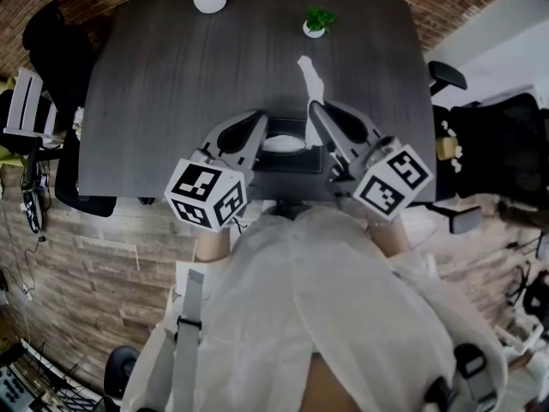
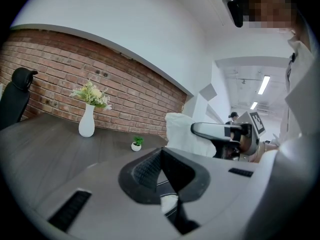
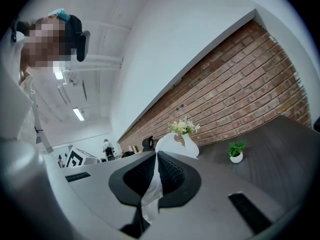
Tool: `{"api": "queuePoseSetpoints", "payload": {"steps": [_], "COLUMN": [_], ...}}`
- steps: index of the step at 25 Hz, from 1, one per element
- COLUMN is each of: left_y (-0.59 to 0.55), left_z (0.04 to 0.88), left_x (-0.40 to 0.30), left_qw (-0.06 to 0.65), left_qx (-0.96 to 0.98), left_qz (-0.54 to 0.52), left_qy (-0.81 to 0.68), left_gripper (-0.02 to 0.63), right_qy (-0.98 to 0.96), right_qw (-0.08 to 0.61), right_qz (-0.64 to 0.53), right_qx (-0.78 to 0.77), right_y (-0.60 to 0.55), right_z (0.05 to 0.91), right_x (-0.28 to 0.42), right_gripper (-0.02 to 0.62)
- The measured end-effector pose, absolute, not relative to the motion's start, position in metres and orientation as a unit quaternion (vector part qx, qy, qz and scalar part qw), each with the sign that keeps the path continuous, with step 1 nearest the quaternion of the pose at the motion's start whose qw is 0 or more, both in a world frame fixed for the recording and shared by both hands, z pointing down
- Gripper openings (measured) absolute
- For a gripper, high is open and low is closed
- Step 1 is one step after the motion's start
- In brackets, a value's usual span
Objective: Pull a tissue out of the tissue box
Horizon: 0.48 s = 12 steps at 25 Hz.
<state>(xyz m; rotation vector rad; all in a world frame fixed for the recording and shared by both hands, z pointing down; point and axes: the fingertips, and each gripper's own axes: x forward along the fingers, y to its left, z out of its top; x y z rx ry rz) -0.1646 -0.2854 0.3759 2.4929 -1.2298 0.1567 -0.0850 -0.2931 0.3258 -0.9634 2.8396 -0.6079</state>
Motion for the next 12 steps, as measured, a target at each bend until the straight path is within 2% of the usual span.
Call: {"api": "queuePoseSetpoints", "payload": {"steps": [12], "left_y": [-0.2828], "left_z": [0.3813], "left_x": [-0.1639], "left_qw": [0.184], "left_qx": [0.879], "left_qz": [0.056], "left_qy": [-0.436], "left_gripper": [0.005], "right_qy": [0.927], "right_qw": [0.039], "right_qz": [-0.203], "right_qx": [-0.313], "right_y": [-0.2912], "right_z": [0.3310], "right_x": [-0.0811], "right_gripper": [0.006]}}
